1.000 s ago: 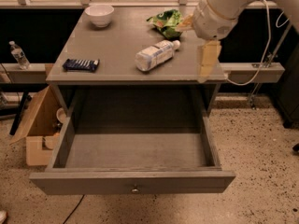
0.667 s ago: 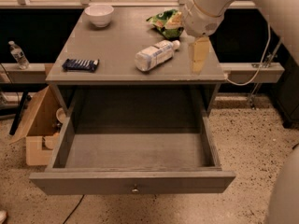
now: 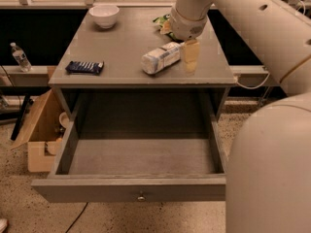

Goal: Place blue plastic bottle into top drawer

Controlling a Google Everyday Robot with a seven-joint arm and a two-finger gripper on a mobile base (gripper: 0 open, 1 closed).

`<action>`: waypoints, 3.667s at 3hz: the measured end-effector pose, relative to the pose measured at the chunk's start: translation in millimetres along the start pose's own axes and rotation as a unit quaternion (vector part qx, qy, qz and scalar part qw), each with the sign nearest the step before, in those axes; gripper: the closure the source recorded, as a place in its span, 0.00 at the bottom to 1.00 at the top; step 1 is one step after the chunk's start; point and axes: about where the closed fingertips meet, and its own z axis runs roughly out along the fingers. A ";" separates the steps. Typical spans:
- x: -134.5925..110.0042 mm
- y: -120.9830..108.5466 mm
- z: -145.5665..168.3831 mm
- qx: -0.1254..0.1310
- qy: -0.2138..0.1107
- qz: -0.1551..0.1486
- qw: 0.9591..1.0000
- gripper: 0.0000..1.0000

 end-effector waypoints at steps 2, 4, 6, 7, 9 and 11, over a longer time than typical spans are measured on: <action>-4.5 -22.5 28.7 -0.027 0.035 -0.006 0.999 0.00; -19.4 -27.7 48.3 -0.060 0.034 -0.027 0.997 0.25; -31.3 -23.0 48.4 -0.066 0.008 -0.042 0.997 0.79; -34.5 -1.1 6.6 -0.032 -0.031 -0.024 0.999 1.00; -16.8 78.8 -48.1 -0.028 -0.080 0.106 0.991 1.00; -27.9 101.6 -35.8 -0.058 -0.076 0.128 0.987 1.00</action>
Offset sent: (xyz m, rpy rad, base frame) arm 0.0317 0.0224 -0.0189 -0.1251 0.0339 -0.0116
